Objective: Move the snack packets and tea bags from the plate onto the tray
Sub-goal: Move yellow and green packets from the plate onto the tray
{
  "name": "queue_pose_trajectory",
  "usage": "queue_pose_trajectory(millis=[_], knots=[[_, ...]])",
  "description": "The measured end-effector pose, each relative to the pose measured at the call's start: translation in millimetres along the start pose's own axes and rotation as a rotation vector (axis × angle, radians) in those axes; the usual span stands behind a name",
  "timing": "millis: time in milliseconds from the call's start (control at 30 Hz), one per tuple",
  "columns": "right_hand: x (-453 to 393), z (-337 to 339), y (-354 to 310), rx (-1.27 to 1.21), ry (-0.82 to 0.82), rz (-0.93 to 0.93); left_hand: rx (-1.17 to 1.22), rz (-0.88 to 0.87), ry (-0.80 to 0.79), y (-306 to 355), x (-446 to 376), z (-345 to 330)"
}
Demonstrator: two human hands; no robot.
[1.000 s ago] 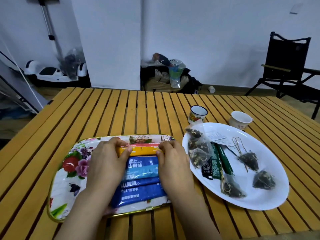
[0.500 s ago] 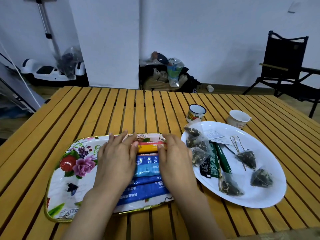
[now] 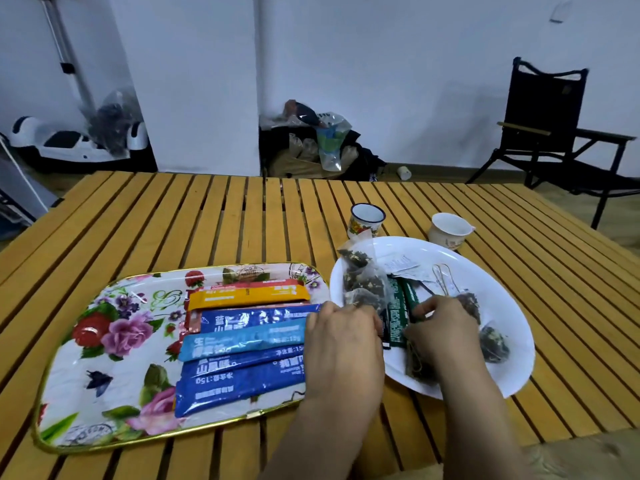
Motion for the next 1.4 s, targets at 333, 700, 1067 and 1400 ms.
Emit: queue_pose_trajectory(millis=[333, 700, 1067, 1400], knots=[[-13, 0, 17, -0.087, 0.058, -0.056, -0.158, -0.018, -0.035, 10, -5, -24], [-8, 6, 15, 0.061, 0.106, -0.186, -0.130, 0.075, -0.070, 14, -1, -34], [-8, 24, 12, -0.131, 0.266, -0.101, -0.249, 0.280, -0.039, 28, -25, -47], [-3, 34, 12, -0.389, 0.409, -0.026, -0.288, 0.283, -0.080, 33, -20, -46]])
Point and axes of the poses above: each hand's wrist, its own x-axis away from the middle knuckle, its own z-axis out of the back of the hand, y = z × x, the point moved 2 cm from there along -x, towards the middle knuckle, and after that the axes turned 6 degrees about y, right-handed, at the moved point
